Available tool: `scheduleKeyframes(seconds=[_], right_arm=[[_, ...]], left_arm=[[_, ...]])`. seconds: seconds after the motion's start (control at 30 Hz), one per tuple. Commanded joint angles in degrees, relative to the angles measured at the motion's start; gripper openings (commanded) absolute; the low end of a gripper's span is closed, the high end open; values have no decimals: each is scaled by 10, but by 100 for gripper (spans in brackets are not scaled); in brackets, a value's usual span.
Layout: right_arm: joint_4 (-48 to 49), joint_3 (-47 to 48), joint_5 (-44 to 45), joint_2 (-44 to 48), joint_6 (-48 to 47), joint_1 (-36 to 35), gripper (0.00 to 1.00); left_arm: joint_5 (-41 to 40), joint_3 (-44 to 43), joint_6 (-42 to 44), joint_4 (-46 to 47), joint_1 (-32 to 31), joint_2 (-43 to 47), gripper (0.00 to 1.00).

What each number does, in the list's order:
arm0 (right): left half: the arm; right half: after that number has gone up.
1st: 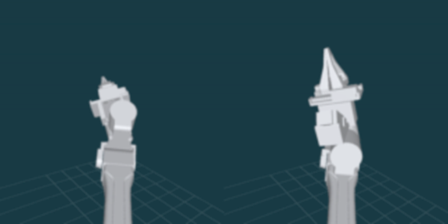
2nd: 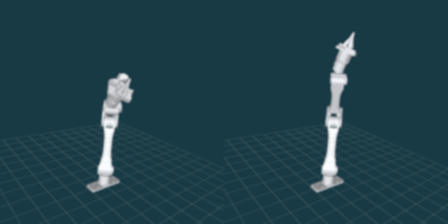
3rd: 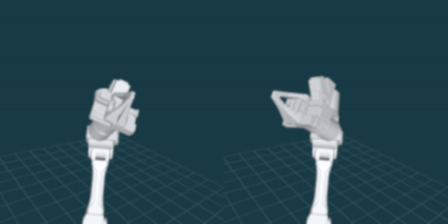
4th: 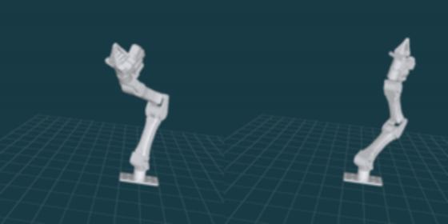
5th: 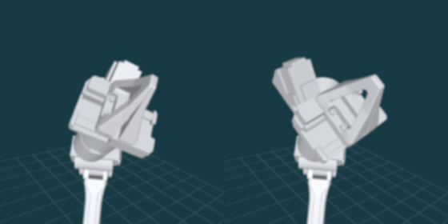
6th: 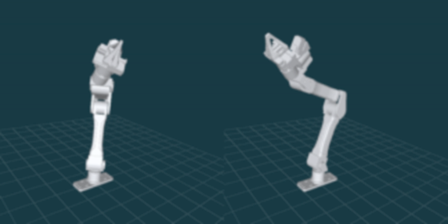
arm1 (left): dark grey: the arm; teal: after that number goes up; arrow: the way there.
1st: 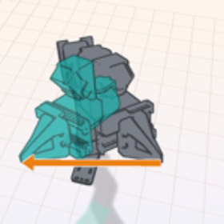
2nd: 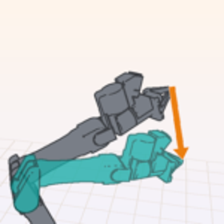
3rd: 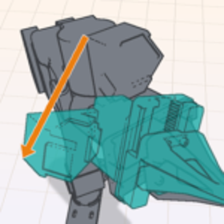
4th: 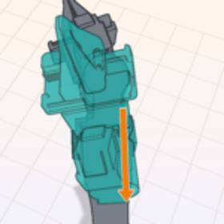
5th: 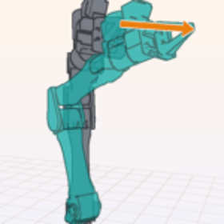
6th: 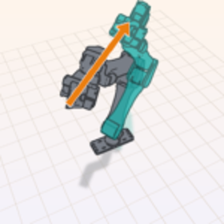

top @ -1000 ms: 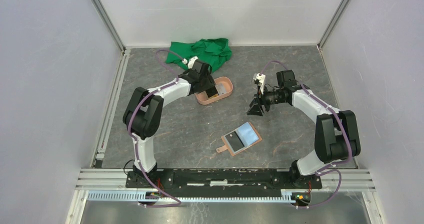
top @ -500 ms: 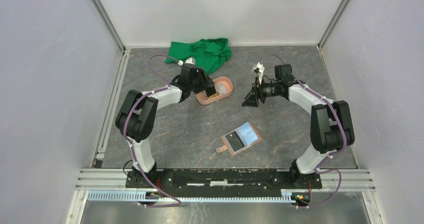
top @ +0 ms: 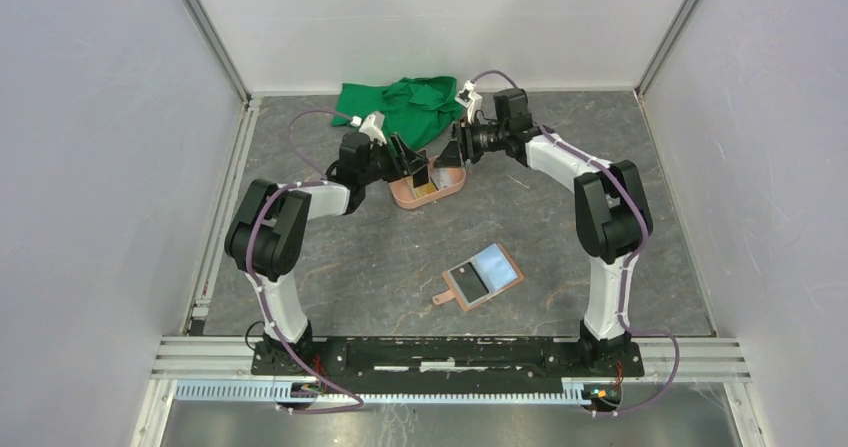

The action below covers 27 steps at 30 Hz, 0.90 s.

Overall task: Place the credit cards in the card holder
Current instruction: Pick up the credit card from the storage box.

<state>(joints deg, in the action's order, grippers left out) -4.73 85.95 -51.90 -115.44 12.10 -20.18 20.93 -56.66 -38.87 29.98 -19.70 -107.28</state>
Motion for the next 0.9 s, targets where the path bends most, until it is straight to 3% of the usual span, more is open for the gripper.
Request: scheduleKeyframes(seconds=[0.0, 0.3, 0.87], right_arm=[[31, 19, 13, -22, 49, -4, 56], [59, 13, -21, -51, 73, -9, 52], [119, -8, -66, -55, 110, -18, 49]], left_arm=[[77, 23, 25, 117, 11, 9, 34], [110, 41, -3, 174, 22, -6, 31], [111, 49, -18, 188, 30, -12, 30]])
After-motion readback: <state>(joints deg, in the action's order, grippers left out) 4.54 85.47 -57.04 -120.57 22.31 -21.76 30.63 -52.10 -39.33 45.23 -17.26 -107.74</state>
